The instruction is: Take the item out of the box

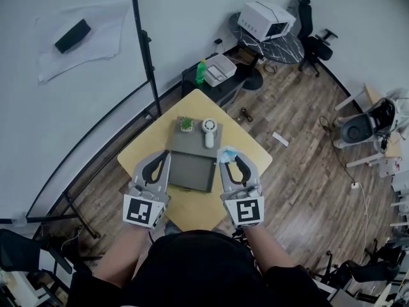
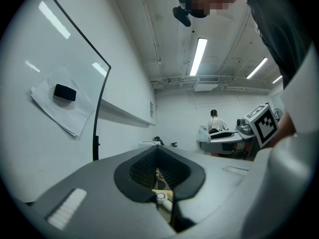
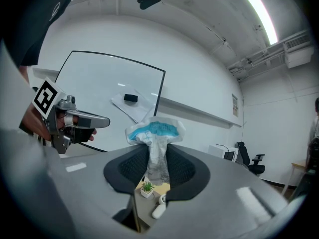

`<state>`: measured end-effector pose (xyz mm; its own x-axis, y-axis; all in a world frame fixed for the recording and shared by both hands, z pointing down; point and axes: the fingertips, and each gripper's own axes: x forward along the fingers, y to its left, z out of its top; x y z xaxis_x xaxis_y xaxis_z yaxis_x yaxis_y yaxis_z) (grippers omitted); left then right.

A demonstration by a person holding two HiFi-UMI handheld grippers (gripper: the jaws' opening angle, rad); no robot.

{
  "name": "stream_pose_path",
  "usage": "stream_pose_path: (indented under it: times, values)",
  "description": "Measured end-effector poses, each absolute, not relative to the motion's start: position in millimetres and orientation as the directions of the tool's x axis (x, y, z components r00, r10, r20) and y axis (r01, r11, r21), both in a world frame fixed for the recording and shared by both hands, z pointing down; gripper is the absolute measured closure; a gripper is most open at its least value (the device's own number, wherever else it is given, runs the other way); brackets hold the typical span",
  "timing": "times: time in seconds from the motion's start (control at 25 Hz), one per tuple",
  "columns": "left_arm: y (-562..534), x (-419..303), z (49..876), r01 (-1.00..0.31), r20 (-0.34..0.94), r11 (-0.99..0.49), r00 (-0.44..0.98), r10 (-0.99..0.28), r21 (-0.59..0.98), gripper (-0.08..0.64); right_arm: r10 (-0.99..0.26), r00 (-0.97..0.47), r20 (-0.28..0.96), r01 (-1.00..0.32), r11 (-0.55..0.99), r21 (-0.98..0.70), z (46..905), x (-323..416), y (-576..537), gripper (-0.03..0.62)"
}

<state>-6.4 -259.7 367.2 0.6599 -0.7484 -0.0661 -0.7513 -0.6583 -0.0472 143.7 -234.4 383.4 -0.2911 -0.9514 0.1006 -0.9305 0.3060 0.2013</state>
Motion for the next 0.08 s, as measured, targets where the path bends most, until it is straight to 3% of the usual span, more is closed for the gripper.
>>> stream_pose_path:
  times: [0.08]
  values:
    - [-258.9,-7.0,367.6,-0.752,-0.066,-0.657,0.659,-0.749,-0.052,0.560,-0.952,-0.289,0.101,-0.930,0.304,0.206,382.8,144.0,-233.8,0.482]
